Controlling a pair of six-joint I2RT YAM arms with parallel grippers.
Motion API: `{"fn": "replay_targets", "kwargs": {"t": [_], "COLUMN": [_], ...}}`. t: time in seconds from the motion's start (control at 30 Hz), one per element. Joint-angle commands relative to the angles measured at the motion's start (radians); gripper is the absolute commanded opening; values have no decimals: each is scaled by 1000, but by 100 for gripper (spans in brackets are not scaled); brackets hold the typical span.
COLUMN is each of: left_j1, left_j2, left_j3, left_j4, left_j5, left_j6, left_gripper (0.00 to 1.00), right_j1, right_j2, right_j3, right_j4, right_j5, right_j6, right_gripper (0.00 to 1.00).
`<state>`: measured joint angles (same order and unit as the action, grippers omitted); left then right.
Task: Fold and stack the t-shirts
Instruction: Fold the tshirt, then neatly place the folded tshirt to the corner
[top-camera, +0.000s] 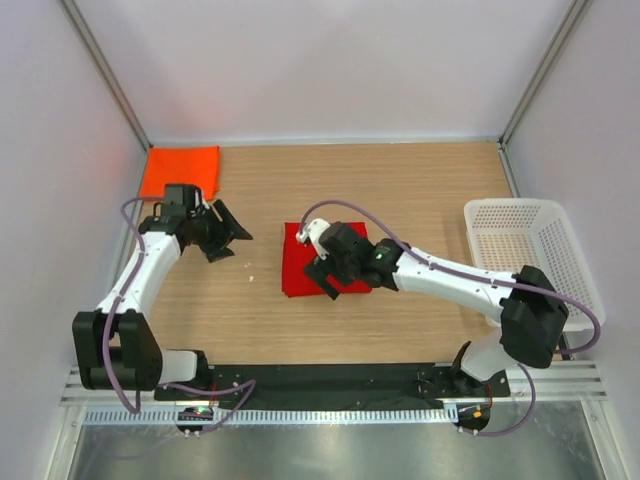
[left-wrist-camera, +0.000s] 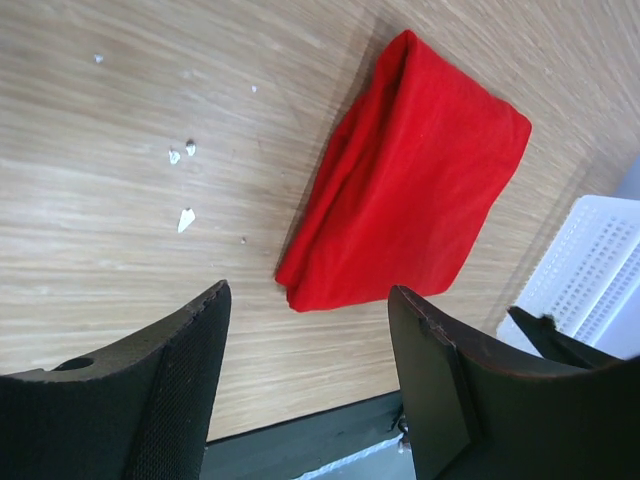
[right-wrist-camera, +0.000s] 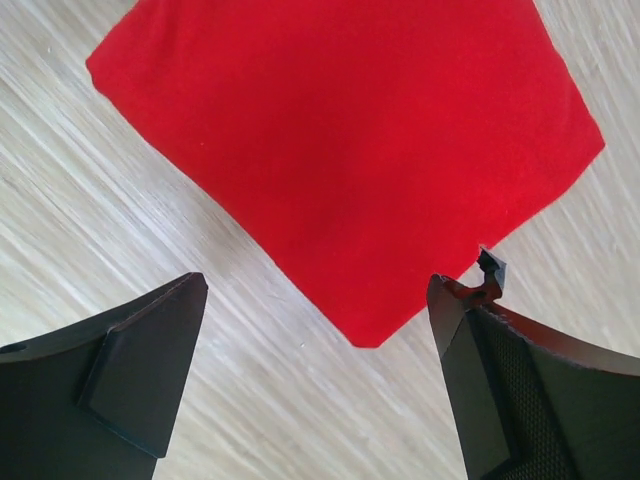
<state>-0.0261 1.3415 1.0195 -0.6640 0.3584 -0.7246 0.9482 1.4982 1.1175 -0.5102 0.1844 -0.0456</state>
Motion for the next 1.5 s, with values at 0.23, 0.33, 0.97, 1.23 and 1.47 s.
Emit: {"fn": "replay_targets", "kwargs": {"t": [0.23,0.33,0.97,1.23,1.47], "left_j1": [87,129,189,189,187], "left_j2": [-203,-254,-242,-182,-79], "left_j3": [-176,-199,-269,-271,-283], "left_j4": [47,40,98,125,204], "left_j5": [25,48,129,175,273], "left_j6": [-139,-139,-159,-144,-167], "left_gripper": [66,66,65,69,75], "right_j1": [231,245,254,233,199], "right_j2": [37,115,372,401,344], "right_j3": [-182,-139,-68,-24,15], "right_j4": [429,441,621,608,564], "right_j5": [56,35,142,122,79], "right_j6": [-470,-468,-591,-568,-511], "right_gripper": [99,92,66,26,12]}}
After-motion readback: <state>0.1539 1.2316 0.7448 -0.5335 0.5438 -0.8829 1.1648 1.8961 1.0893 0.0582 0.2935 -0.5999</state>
